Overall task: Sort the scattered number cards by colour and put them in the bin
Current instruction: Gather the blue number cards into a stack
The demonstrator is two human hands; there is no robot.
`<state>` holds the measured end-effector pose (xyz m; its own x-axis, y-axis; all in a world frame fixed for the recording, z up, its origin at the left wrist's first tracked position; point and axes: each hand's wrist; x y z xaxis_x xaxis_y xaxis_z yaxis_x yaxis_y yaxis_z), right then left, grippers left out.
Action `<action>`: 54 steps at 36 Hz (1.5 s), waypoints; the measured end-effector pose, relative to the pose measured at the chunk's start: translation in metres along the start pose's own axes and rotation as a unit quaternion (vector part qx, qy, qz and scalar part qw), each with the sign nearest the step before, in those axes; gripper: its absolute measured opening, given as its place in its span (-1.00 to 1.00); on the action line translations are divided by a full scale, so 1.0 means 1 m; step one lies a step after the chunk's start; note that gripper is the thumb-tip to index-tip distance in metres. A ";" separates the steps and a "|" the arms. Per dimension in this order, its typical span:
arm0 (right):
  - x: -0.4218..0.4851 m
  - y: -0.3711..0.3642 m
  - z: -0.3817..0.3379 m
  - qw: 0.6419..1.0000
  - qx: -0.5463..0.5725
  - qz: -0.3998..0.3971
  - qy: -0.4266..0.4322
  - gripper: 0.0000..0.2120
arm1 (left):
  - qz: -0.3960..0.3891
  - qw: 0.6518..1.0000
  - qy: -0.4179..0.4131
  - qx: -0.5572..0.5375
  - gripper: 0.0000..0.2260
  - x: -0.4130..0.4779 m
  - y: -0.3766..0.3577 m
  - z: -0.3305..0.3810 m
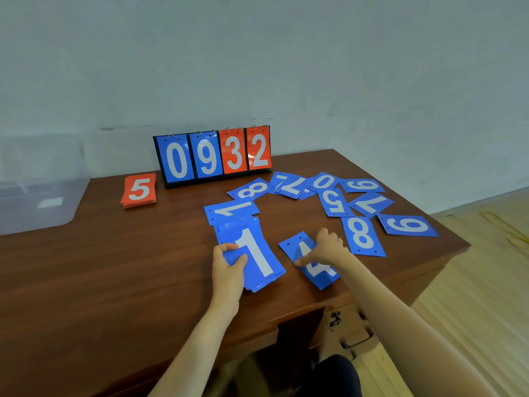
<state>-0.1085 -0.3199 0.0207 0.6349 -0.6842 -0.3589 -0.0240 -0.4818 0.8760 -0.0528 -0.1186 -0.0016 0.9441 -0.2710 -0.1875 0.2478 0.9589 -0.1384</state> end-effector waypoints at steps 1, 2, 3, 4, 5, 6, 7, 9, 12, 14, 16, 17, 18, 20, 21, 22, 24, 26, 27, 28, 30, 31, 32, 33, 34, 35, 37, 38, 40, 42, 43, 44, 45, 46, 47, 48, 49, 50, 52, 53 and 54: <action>-0.003 0.001 0.002 1.000 -0.005 -0.009 -0.009 0.04 | -0.001 1.000 0.001 -0.003 -0.84 -0.003 0.001 0.000; -0.006 0.001 0.004 1.000 -0.005 -0.016 -0.014 0.04 | -0.003 1.000 0.002 -0.006 -0.83 -0.007 0.002 0.000; -0.008 0.000 0.006 1.000 -0.001 -0.019 -0.017 0.03 | -0.005 1.000 0.003 -0.008 -0.82 -0.009 0.002 0.000; -0.010 -0.001 0.007 1.000 0.006 -0.016 -0.018 0.01 | -0.008 1.000 0.004 -0.009 -0.82 -0.012 0.002 0.000; -0.012 -0.003 0.008 1.000 0.016 -0.007 -0.017 -0.01 | -0.011 1.000 0.004 -0.009 -0.82 -0.015 0.002 0.001; -0.015 -0.005 0.009 0.999 0.031 0.006 -0.015 -0.02 | -0.014 1.000 0.005 -0.008 -0.82 -0.017 0.002 0.001; -0.017 -0.007 0.010 0.998 0.052 0.022 -0.011 -0.03 | -0.016 1.000 0.006 -0.007 -0.81 -0.019 0.002 0.001; -0.021 -0.008 0.013 0.995 0.093 0.046 0.006 -0.11 | -0.019 1.000 0.007 -0.004 -0.81 -0.023 0.003 0.001; -0.028 -0.010 0.019 0.988 0.140 0.046 0.056 -0.48 | -0.025 1.000 0.004 -0.001 -0.82 -0.027 0.004 0.001; -0.033 -0.012 0.023 0.976 0.179 0.085 0.088 -0.72 | -0.026 1.000 0.001 0.000 -0.83 -0.029 0.004 0.001; -0.041 -0.011 0.023 0.945 0.262 0.156 0.120 -0.83 | -0.024 1.000 -0.006 0.001 -0.82 -0.030 0.004 0.001; -0.047 -0.009 0.022 0.920 0.316 0.191 0.133 -0.85 | -0.023 1.000 -0.009 0.004 -0.82 -0.030 0.005 0.001; -0.054 -0.006 0.019 0.893 0.365 0.220 0.142 -0.86 | -0.021 1.000 -0.010 0.009 -0.82 -0.030 0.005 0.001; -0.068 -0.002 0.014 0.849 0.442 0.248 0.149 -0.85 | -0.021 1.000 -0.012 0.016 -0.83 -0.031 0.004 0.002; -0.073 -0.002 0.011 0.833 0.472 0.248 0.150 -0.85 | -0.023 0.999 -0.014 0.020 -0.84 -0.031 0.003 0.002; -0.078 -0.003 0.008 0.821 0.495 0.239 0.155 -0.84 | -0.026 0.999 -0.021 0.025 -0.85 -0.032 0.002 0.002; -0.084 -0.008 0.002 0.817 0.507 0.217 0.169 -0.84 | -0.034 0.998 -0.039 0.026 -0.88 -0.036 -0.003 0.004; -0.088 -0.015 -0.001 0.827 0.486 0.213 0.187 -0.82 | -0.057 0.997 -0.045 0.003 -0.88 -0.042 -0.011 0.005; -0.088 -0.018 -0.002 0.831 0.473 0.216 0.196 -0.82 | -0.072 0.996 -0.043 -0.012 -0.86 -0.045 -0.015 0.006; -0.088 -0.022 -0.002 0.836 0.460 0.220 0.203 -0.82 | -0.086 0.995 -0.040 -0.026 -0.84 -0.047 -0.019 0.006; -0.087 -0.026 -0.001 0.848 0.435 0.221 0.207 -0.83 | -0.106 0.993 -0.041 -0.032 -0.83 -0.050 -0.028 0.005; -0.084 -0.026 0.000 0.853 0.425 0.222 0.205 -0.82 | -0.111 0.993 -0.042 -0.027 -0.83 -0.050 -0.033 0.005; -0.081 -0.024 0.002 0.858 0.415 0.228 0.201 -0.82 | -0.111 0.993 -0.041 -0.020 -0.82 -0.049 -0.038 0.004; -0.076 -0.021 0.005 0.862 0.402 0.241 0.194 -0.82 | -0.111 0.993 -0.038 -0.014 -0.82 -0.047 -0.043 0.004; -0.068 -0.016 0.009 0.865 0.389 0.258 0.185 -0.82 | -0.111 0.993 -0.033 -0.009 -0.81 -0.044 -0.048 0.004; -0.060 -0.010 0.015 0.870 0.375 0.273 0.170 -0.81 | -0.112 0.993 -0.028 -0.004 -0.82 -0.040 -0.054 0.005; -0.037 0.005 0.031 0.889 0.335 0.288 0.120 -0.73 | -0.112 0.993 -0.022 0.007 -0.82 -0.031 -0.067 0.008; -0.025 0.012 0.041 0.905 0.303 0.285 0.092 -0.66 | -0.113 0.993 -0.018 0.012 -0.82 -0.026 -0.074 0.009; -0.002 0.023 0.061 0.939 0.230 0.254 0.031 -0.54 | -0.118 0.993 -0.010 0.022 -0.83 -0.015 -0.087 0.011; 0.017 0.030 0.078 0.965 0.155 0.211 -0.014 -0.45 | -0.125 0.992 -0.001 0.031 -0.83 -0.005 -0.100 0.012; 0.023 0.032 0.083 0.974 0.125 0.187 -0.027 -0.43 | -0.127 0.991 0.002 0.036 -0.83 0.000 -0.107 0.012; 0.031 0.033 0.089 0.981 0.099 0.163 -0.036 -0.42 | -0.128 0.991 0.004 0.042 -0.83 0.005 -0.112 0.011; 0.035 0.033 0.092 0.987 0.070 0.136 -0.041 -0.43 | -0.129 0.990 0.006 0.048 -0.83 0.009 -0.117 0.010; 0.039 0.032 0.095 0.992 0.032 0.113 -0.038 -0.43 | -0.130 0.990 0.009 0.051 -0.83 0.012 -0.121 0.008; 0.039 0.030 0.095 0.995 -0.010 0.094 -0.037 -0.44 | -0.131 0.990 0.012 0.052 -0.83 0.015 -0.124 0.007; 0.039 0.027 0.094 0.994 -0.051 0.091 -0.035 -0.44 | -0.132 0.990 0.015 0.052 -0.83 0.018 -0.126 0.006; 0.034 0.023 0.090 0.991 -0.079 0.100 -0.041 -0.43 | -0.131 0.990 0.017 0.053 -0.83 0.020 -0.127 0.004; 0.030 0.019 0.085 0.987 -0.098 0.116 -0.047 -0.40 | -0.129 0.990 0.018 0.054 -0.82 0.022 -0.126 0.002; 0.018 0.010 0.069 0.984 -0.115 0.127 -0.040 -0.36 | -0.119 0.991 0.018 0.054 -0.81 0.026 -0.122 -0.001; 0.011 0.007 0.061 0.987 -0.106 0.117 -0.029 -0.37 | -0.111 0.992 0.017 0.055 -0.81 0.028 -0.119 -0.002; 0.008 0.005 0.052 0.991 -0.086 0.100 -0.010 -0.41 | -0.102 0.993 0.014 0.056 -0.80 0.030 -0.115 -0.002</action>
<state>-0.1440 -0.3565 0.0058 0.6146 -0.7687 -0.1774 -0.0150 -0.2362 0.9716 -0.0532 -0.2369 0.0062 0.8657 -0.4615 -0.1936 0.4574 0.8866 -0.0684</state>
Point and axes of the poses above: each hand's wrist, its own x-axis towards the middle knuckle, its own y-axis out of the back of the hand, z = x × y, and after that the axes turned 1 degree about x, right-handed
